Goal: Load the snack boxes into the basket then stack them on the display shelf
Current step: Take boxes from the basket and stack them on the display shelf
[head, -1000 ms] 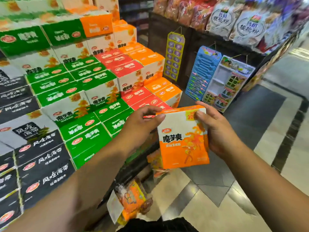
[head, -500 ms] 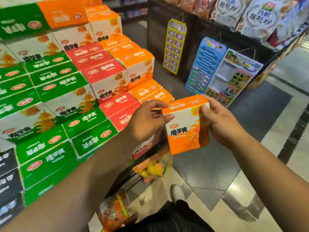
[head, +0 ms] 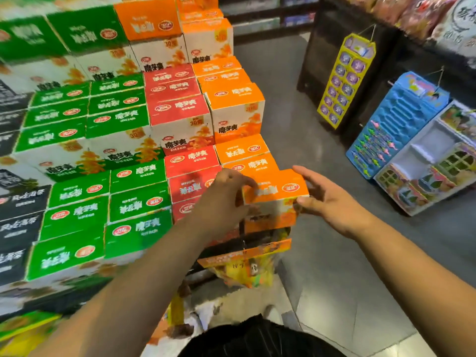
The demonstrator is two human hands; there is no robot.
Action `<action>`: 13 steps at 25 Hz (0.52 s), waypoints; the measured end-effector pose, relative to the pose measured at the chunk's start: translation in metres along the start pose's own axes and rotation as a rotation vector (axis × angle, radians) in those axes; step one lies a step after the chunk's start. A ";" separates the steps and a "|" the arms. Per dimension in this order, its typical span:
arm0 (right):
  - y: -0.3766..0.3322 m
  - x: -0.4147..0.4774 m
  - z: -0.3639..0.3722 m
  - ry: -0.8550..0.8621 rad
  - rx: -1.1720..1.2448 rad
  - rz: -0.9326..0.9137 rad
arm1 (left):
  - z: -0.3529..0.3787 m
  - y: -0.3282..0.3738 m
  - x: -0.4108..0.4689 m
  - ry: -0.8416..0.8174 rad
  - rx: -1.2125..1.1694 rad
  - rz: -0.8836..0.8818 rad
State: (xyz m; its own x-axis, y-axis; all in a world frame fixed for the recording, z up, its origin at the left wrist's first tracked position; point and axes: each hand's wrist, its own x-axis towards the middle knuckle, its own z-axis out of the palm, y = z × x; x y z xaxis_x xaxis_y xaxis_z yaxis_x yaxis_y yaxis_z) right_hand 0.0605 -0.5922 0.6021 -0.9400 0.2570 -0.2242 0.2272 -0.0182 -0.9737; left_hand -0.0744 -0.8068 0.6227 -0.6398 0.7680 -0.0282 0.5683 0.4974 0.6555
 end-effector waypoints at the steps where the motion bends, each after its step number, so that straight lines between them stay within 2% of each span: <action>1: 0.003 0.005 -0.001 -0.022 -0.024 0.000 | 0.002 -0.001 -0.001 0.008 0.033 -0.029; 4: 0.007 0.015 0.002 -0.083 -0.096 -0.003 | 0.007 -0.003 -0.007 0.024 0.121 -0.074; 7: 0.011 0.024 0.011 -0.071 -0.245 -0.037 | 0.014 -0.002 -0.014 0.093 0.277 -0.061; 10: 0.018 0.028 0.022 -0.001 -0.458 -0.182 | 0.023 -0.007 -0.015 0.186 0.404 -0.009; 13: 0.029 0.031 0.027 0.034 -0.518 -0.321 | 0.029 -0.013 -0.015 0.195 0.464 -0.013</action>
State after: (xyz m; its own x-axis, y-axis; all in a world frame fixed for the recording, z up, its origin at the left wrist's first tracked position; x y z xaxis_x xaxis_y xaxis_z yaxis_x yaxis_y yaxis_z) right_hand 0.0313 -0.6114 0.5655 -0.9754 0.2023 0.0870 0.0359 0.5359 -0.8435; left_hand -0.0575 -0.8135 0.5926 -0.7080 0.6928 0.1367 0.7014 0.6675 0.2499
